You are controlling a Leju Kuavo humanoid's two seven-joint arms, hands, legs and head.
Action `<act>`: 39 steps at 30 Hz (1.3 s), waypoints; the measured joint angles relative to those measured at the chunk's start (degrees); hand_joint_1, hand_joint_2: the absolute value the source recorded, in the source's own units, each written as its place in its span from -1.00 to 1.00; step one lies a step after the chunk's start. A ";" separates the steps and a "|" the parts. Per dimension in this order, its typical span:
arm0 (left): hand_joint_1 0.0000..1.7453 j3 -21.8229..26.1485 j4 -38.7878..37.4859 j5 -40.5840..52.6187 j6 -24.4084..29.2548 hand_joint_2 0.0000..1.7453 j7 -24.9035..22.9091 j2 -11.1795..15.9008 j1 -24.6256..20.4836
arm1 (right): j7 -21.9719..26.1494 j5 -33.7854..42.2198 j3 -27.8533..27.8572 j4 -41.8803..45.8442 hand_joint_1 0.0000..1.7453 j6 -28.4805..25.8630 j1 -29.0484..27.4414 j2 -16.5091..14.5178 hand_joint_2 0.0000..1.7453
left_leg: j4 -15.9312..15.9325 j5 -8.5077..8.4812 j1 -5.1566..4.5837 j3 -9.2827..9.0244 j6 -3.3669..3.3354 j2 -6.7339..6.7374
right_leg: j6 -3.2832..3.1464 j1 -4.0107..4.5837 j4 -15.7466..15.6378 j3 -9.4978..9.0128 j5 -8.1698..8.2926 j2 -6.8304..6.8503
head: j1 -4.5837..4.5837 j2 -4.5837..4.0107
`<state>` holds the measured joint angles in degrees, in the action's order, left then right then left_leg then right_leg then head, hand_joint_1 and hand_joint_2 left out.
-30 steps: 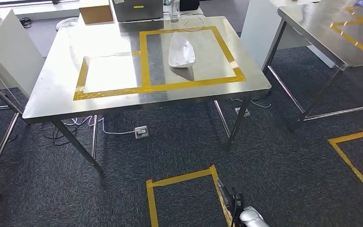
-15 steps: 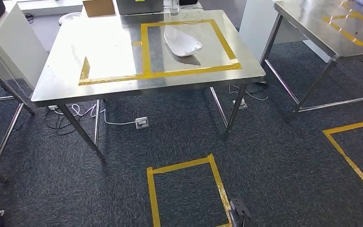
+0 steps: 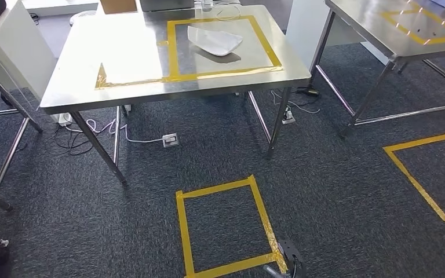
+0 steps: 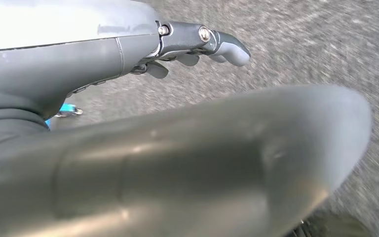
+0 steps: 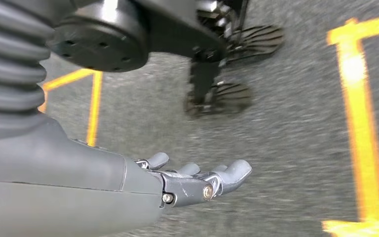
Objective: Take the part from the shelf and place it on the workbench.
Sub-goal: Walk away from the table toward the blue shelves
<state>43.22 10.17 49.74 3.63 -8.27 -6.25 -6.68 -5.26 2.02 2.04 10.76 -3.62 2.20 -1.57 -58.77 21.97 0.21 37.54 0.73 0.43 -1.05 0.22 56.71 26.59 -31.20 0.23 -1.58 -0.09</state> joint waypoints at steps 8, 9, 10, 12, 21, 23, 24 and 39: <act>-1.00 -0.06 -0.13 -0.78 -1.81 -1.00 -0.08 -1.33 -0.71 | -5.05 1.06 0.12 -0.27 -1.00 0.03 -0.01 -0.79 1.00 | -14.46 9.10 0.55 0.19 1.72 -0.27 | -0.67 -0.59 0.63 7.31 5.95 0.36 | 0.36 0.00; -1.00 -0.06 -0.11 -0.71 -1.60 -1.00 -0.23 -1.34 -0.72 | -5.49 1.20 0.14 -0.27 -1.00 0.01 -0.01 -1.02 1.00 | -11.58 7.94 0.65 -2.52 1.76 -0.28 | -0.41 -0.66 1.12 8.25 6.44 0.38 | 0.36 0.00; -1.00 -0.06 -0.08 -0.94 -1.37 -1.00 -0.25 -1.34 -0.75 | -6.11 1.21 0.16 -0.27 -1.00 -0.02 -0.03 -1.21 1.00 | -7.57 7.95 0.66 -5.73 1.78 -0.33 | -0.10 -0.67 1.62 9.14 6.85 0.38 | 0.37 0.00; -1.00 0.01 -0.01 -2.04 -0.93 -1.00 0.01 -1.33 -0.72 | -7.61 0.99 0.17 -0.28 -1.00 -0.10 -0.10 -1.60 1.00 | -1.37 9.46 0.47 -9.80 1.20 -0.56 | 0.58 -0.64 2.23 10.08 7.67 0.42 | 0.27 0.00; -1.00 1.31 0.07 -4.10 -0.68 -1.00 -0.19 -0.49 1.18 | -7.18 1.55 0.43 -0.56 -1.00 -2.08 -0.46 -2.24 1.00 | 0.18 5.35 0.17 -5.00 -2.07 -0.02 | 2.74 -1.03 16.96 14.08 -3.31 0.06 | 0.15 0.00; -1.00 1.49 0.06 -3.59 -0.73 -1.00 -0.63 -0.21 1.65 | -5.56 2.07 0.72 -0.56 -1.00 -2.26 -0.38 -2.23 1.00 | -0.16 4.07 0.10 -3.16 -1.91 0.02 | 2.56 -1.01 17.10 11.73 -1.48 0.04 | 0.15 0.00; -1.00 1.52 0.06 -3.34 -0.81 -1.00 -0.55 -0.10 1.79 | -4.69 2.32 0.90 -0.56 -1.00 -2.11 -0.32 -2.23 1.00 | -0.32 3.51 0.10 -2.33 -1.77 0.01 | 2.34 -0.99 14.11 9.03 0.08 0.02 | 0.14 0.00; -1.00 1.96 0.06 -2.69 -3.97 0.00 -0.81 0.38 0.35 | -0.32 0.92 0.28 -0.80 -1.00 0.87 2.14 -2.57 -1.00 | -12.69 8.30 0.44 -1.23 1.73 -0.40 | -0.81 -0.56 0.72 7.34 5.74 0.49 | 0.46 0.00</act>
<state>45.18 10.23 47.05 -0.33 -9.08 -5.87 -6.34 -5.58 2.93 2.32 9.97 -2.75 4.34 -4.14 -71.46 30.27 0.65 36.31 2.46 0.03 -1.86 -0.34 57.43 33.93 -25.46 0.71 -1.12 -0.09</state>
